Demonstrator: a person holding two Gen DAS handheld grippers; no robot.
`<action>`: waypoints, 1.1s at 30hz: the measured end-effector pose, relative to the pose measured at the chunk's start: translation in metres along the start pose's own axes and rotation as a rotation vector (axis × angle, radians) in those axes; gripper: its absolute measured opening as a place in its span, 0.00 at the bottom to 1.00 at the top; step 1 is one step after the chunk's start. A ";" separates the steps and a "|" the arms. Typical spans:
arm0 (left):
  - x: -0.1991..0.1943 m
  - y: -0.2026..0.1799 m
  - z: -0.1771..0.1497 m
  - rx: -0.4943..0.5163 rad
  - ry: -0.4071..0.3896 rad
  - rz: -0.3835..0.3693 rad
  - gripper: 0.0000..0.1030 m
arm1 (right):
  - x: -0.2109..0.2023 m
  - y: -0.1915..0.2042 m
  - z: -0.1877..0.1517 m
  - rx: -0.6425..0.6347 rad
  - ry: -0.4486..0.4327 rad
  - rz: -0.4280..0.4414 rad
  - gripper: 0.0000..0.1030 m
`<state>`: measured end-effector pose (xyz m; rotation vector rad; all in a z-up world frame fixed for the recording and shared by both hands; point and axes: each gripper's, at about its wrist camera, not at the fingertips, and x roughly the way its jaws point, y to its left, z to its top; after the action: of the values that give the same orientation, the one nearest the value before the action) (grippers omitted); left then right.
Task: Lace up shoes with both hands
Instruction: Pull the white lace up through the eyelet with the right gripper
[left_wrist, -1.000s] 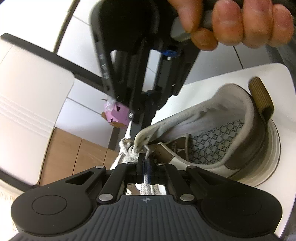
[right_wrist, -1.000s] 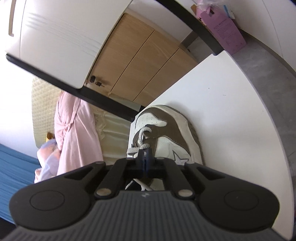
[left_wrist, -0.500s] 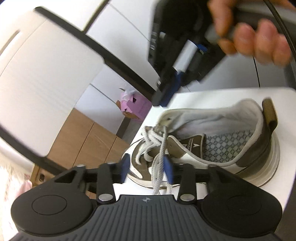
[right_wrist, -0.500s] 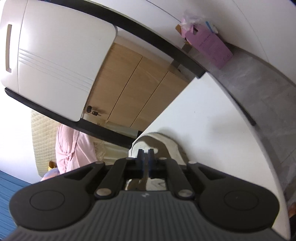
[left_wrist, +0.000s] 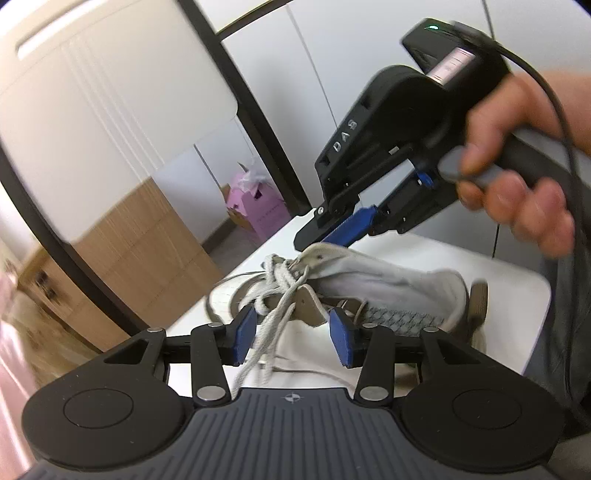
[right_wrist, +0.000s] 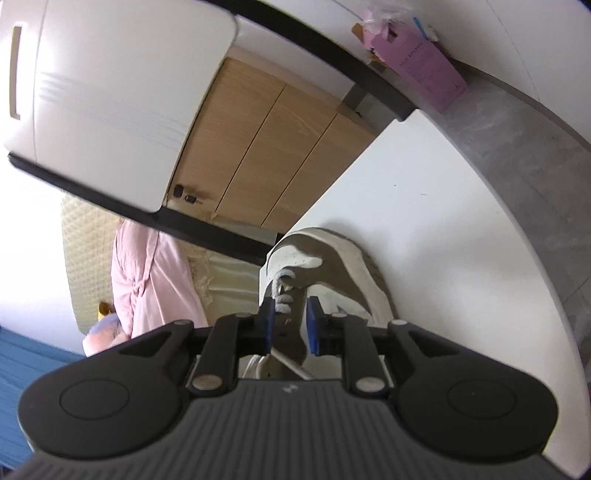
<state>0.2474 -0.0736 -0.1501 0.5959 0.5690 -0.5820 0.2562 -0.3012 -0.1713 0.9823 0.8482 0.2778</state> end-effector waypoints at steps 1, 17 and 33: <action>0.002 0.002 0.000 -0.027 0.004 -0.013 0.47 | 0.000 0.002 -0.001 -0.018 -0.002 -0.012 0.23; 0.025 -0.019 0.011 -0.060 0.070 -0.016 0.33 | 0.004 -0.027 -0.007 0.172 -0.039 0.009 0.23; 0.048 -0.013 0.007 -0.069 0.084 0.042 0.33 | 0.012 -0.007 -0.005 0.089 -0.033 0.046 0.03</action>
<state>0.2746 -0.1034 -0.1807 0.5675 0.6519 -0.4968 0.2593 -0.2946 -0.1845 1.0873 0.8144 0.2639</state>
